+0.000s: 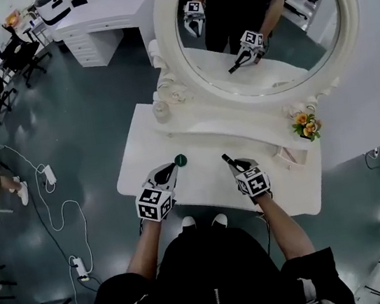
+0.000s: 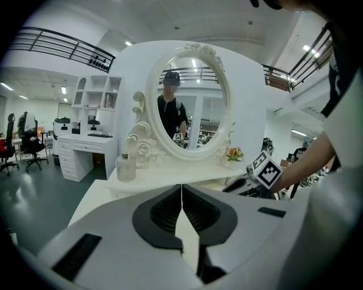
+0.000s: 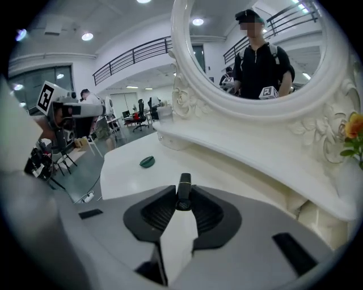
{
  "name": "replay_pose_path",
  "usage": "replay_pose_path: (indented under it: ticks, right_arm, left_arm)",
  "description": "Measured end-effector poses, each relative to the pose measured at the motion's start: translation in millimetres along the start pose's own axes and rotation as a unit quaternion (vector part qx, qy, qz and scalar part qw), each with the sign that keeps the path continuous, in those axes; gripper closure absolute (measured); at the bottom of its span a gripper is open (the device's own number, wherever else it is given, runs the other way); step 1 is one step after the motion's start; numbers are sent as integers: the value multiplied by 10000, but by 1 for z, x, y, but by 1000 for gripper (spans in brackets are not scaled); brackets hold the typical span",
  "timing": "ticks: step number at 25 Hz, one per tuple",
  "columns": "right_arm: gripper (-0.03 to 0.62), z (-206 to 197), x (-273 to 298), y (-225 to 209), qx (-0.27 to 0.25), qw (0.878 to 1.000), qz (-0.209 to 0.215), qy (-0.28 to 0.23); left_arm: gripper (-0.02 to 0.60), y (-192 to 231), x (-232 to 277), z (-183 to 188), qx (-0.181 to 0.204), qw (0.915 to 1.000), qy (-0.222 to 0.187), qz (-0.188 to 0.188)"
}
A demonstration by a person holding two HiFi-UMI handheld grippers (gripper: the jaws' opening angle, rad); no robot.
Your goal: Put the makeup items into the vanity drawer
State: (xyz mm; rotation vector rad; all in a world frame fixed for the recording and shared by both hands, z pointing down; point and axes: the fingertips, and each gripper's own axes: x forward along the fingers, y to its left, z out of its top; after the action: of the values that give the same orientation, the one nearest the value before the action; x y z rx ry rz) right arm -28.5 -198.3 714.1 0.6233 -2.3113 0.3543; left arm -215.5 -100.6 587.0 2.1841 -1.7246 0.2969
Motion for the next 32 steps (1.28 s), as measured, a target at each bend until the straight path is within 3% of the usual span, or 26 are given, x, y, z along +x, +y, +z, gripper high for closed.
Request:
replay_pose_path:
  ticks: [14,25,32]
  right_arm:
    - [505,51,-91,-61,447,9874,-944,-1187]
    - [505,-17,-166,-122,1185,9674,-1959,-1084]
    - [505,-65,-201,-155,1557,9535,-2428,-870]
  left_arm:
    - [560,-38,51,27,335,9966,-58,-748]
    - [560,-100,100,37,642,9842,56,-1647]
    - [560,-125,118,31,707,9776,163,-1975]
